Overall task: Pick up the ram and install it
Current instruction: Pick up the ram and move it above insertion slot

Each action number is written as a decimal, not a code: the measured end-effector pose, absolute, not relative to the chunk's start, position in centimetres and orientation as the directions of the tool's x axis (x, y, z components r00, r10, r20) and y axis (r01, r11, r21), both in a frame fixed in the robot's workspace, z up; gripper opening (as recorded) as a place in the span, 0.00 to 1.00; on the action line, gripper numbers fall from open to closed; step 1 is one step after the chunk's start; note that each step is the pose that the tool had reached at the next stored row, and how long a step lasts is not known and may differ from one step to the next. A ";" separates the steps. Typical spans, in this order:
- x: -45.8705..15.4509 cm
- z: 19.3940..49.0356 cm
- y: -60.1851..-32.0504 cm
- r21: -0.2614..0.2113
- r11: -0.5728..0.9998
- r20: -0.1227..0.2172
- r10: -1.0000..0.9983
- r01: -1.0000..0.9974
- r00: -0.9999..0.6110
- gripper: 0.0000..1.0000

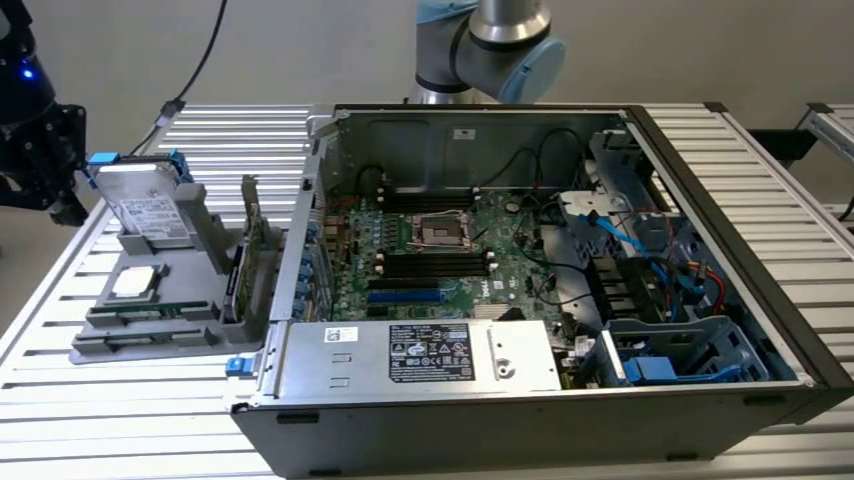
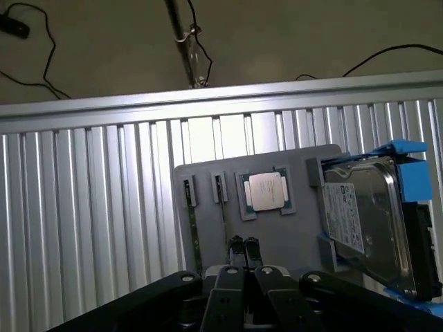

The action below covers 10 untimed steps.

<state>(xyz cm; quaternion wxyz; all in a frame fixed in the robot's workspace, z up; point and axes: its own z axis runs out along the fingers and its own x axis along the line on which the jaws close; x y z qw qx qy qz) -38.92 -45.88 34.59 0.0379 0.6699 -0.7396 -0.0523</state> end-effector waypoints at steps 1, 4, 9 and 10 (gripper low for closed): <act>-39.0 34.6 -45.8 0.127 0.095 -0.006 -0.995 -0.987 -0.097 0.10; -39.2 34.4 -45.5 0.117 0.094 0.015 -0.996 -0.989 -0.093 0.10; -39.6 34.3 -44.9 0.079 0.096 0.036 -0.995 -0.992 -0.094 0.10; -39.8 34.3 -44.9 0.071 0.096 0.037 -0.995 -0.993 -0.094 0.10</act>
